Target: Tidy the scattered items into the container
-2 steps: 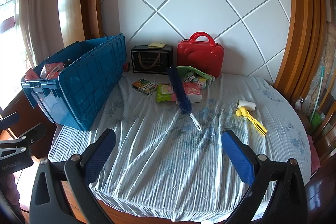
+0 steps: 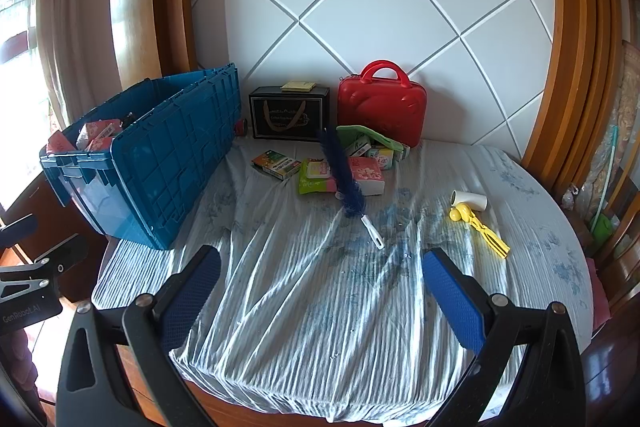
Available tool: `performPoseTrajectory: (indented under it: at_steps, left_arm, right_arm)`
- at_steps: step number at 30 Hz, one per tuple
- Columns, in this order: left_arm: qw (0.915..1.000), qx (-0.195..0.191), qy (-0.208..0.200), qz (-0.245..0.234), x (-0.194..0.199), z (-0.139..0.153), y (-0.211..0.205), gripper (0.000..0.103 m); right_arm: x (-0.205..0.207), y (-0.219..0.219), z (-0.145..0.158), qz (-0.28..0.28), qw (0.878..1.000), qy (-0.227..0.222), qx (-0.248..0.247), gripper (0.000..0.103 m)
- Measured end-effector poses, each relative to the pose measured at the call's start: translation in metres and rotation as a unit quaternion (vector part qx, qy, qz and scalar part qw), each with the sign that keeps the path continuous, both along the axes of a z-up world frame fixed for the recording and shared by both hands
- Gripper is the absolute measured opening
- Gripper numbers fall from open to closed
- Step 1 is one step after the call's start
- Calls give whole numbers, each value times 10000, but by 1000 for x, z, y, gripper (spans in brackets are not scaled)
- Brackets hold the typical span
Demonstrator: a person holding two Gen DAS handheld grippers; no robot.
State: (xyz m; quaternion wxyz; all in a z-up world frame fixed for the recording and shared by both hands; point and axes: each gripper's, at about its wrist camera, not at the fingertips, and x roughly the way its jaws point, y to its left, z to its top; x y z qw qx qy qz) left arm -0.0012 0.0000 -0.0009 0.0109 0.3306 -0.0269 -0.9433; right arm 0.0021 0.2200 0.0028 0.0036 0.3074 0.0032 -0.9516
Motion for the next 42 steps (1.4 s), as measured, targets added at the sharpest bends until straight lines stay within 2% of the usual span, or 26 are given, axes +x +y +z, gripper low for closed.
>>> performPoseTrajectory:
  at_steps: [26, 42]
  left_arm:
    - [10000, 29, 8, -21, -5, -4, 1, 102]
    - [9999, -26, -96, 34, -14, -12, 33, 102]
  right_arm:
    - [-7, 4, -4, -6, 10000, -57, -4, 103]
    - [-15, 32, -14, 25, 9998, -208, -36, 103]
